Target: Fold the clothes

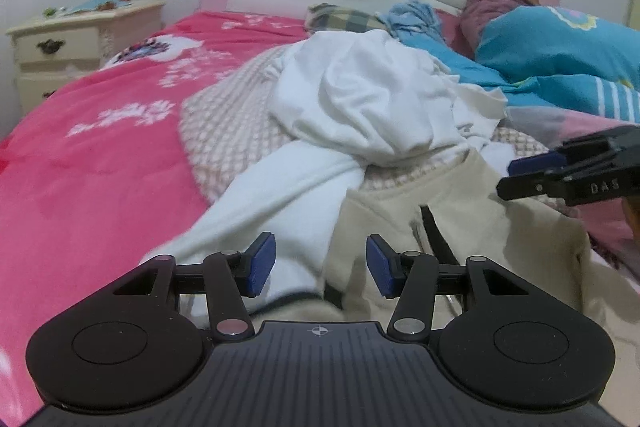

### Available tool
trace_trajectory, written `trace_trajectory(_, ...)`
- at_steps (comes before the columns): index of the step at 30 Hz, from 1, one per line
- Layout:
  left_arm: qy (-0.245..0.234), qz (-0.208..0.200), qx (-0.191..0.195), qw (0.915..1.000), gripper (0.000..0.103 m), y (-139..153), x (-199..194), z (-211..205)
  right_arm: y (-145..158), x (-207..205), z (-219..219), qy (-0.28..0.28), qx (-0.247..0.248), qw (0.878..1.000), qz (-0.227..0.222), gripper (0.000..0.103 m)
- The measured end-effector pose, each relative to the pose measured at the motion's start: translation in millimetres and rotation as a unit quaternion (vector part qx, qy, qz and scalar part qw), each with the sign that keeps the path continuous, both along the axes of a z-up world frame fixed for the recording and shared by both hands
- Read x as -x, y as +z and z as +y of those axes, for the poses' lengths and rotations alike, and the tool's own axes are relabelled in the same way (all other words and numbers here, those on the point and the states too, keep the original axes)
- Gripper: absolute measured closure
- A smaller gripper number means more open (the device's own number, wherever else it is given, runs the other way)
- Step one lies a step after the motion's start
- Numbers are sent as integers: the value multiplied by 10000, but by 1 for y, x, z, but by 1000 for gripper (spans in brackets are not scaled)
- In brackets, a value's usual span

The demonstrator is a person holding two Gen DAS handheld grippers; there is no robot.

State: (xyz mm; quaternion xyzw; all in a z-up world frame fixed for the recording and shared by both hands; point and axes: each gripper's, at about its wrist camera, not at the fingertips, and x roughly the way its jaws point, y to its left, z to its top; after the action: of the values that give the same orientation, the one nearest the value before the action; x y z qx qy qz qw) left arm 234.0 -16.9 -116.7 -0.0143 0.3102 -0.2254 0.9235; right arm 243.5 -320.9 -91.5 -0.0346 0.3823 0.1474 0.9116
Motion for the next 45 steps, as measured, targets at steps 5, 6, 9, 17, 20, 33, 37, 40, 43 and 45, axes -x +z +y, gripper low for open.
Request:
trace_trajectory(5,-480,-30,-74,9988,59,-2,-18,-7,-4,-25,-17,352,-613,9968,382,58)
trace_trajectory(6,-583,-22,-61,9983,59,-3,-19,-7,-4,-27,-18,443,-680,9958,429,58)
trace_trajectory(9,-830,52,108,9965,60,-5,-24,-7,-4,-31,-19,666,-826,9929,538,58)
trace_trajectory(17,-815,249,452,9953,76,-12,-33,-8,-17,-43,-19,646,-1130,9885,769,68)
trace_trajectory(20,-828,206,461,9953,86,-9,-28,-11,-16,-38,-18,625,-1046,9903,664,79)
trace_trajectory(33,-690,-360,746,9942,97,45,20,-10,40,14,-12,770,-1284,9887,-76,94)
trace_trajectory(37,-721,-579,778,9927,97,70,50,-1,67,48,-8,842,-1375,9861,-389,94)
trace_trajectory(40,-771,-755,824,9907,97,86,78,6,89,83,-4,912,-1456,9826,-700,94)
trace_trajectory(43,-865,-931,890,9879,97,101,113,14,108,124,2,979,-1527,9785,-984,94)
trace_trajectory(45,-944,-1085,866,9858,97,109,141,17,116,154,8,1040,-1517,9764,-1133,94)
